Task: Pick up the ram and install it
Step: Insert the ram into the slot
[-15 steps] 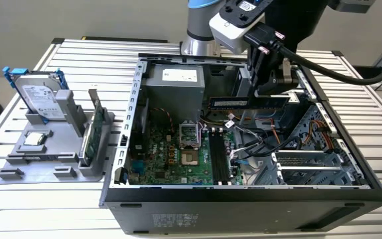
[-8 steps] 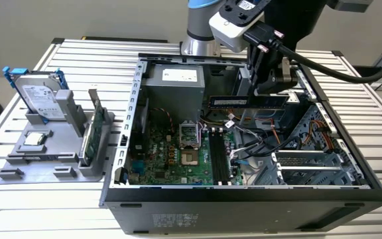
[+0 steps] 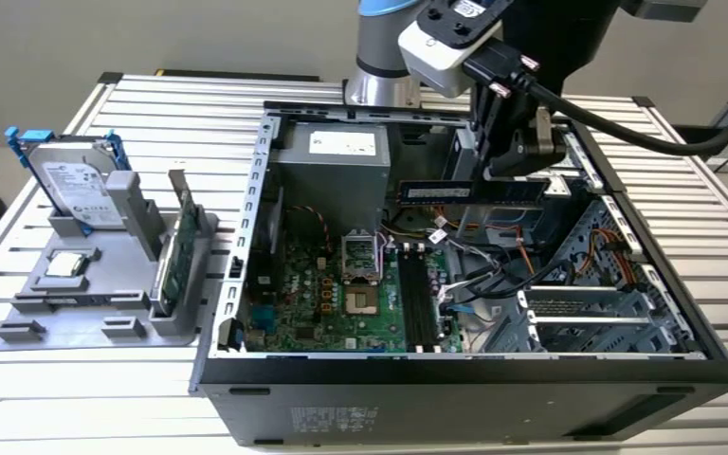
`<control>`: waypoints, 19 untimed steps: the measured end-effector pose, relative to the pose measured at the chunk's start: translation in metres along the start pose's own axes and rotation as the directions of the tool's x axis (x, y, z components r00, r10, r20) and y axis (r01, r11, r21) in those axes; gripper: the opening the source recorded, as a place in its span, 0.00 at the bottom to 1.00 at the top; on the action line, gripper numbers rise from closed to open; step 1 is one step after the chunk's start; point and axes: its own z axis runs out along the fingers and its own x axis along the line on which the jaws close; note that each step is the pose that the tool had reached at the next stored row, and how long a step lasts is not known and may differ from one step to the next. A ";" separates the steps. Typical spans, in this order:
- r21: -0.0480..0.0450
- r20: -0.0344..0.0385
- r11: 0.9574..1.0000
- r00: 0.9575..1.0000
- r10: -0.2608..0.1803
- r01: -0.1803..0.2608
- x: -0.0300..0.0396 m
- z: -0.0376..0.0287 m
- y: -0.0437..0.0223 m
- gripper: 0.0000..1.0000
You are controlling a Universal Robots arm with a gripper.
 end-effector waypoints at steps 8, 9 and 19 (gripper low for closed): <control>0.000 0.000 1.000 1.000 0.000 0.000 0.0030 0.0001 0.0004 0.00; 0.000 0.000 1.000 1.000 0.000 0.000 0.0034 0.0001 0.0004 0.00; 0.000 0.000 1.000 1.000 0.001 -0.001 0.0069 0.0002 0.0009 0.00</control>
